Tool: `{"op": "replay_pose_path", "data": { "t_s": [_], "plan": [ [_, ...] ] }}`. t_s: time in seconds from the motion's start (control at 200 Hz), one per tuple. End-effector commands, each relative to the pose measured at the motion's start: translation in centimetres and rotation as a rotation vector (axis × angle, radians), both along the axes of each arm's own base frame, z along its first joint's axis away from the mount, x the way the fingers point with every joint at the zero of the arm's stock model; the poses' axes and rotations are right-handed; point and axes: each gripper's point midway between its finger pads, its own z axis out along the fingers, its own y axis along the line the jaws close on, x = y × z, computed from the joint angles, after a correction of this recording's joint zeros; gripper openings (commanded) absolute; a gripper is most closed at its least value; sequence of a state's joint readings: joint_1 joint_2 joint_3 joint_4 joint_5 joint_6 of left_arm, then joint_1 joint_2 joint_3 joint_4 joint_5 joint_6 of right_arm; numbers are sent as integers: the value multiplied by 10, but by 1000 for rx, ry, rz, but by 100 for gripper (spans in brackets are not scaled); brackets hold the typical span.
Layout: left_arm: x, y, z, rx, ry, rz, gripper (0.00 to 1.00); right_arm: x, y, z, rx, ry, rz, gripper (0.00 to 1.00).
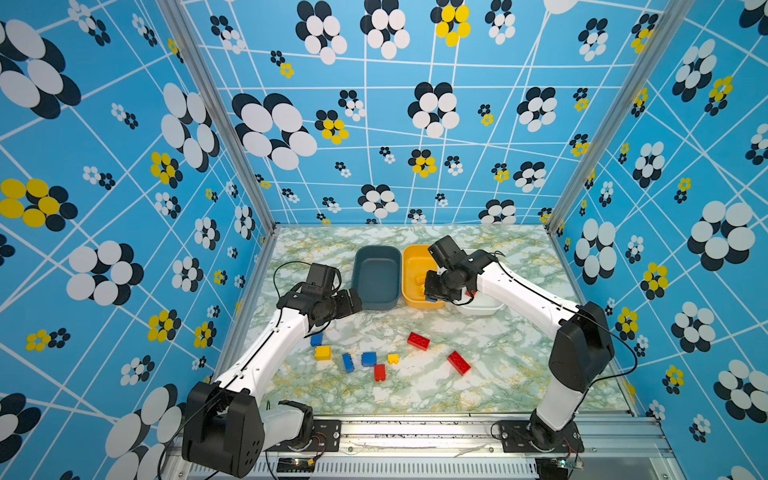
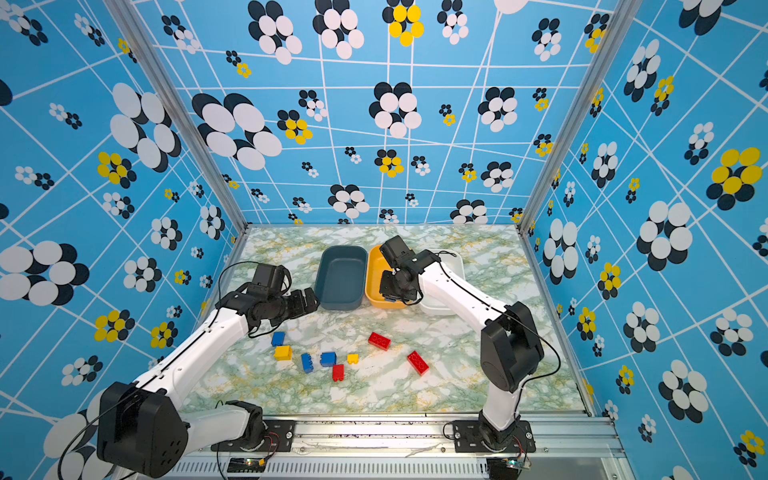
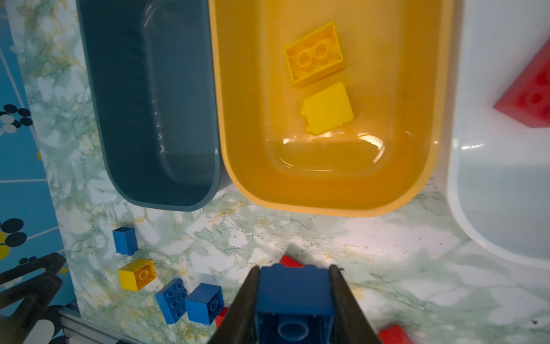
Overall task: Sort the legos into containers by color
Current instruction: 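Carry the blue brick over the dark teal tub and release it with right gripper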
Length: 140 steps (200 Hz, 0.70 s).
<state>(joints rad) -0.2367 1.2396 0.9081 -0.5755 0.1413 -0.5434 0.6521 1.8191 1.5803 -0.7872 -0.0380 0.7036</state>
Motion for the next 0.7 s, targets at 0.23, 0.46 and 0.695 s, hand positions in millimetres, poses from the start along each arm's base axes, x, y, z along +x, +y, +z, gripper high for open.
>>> {"op": "replay_pose_path", "data": {
  "t_s": [0.23, 0.46, 0.695],
  "plan": [
    [-18, 17, -1, 29, 4, 56, 99, 25, 69, 4, 16, -39, 207, 24],
    [-24, 26, -4, 38, 15, 76, 99, 48, 116, -11, 20, -60, 280, 24],
    [-27, 30, -6, 37, 22, 84, 99, 65, 139, -38, 19, -23, 283, 24]
  ]
}}
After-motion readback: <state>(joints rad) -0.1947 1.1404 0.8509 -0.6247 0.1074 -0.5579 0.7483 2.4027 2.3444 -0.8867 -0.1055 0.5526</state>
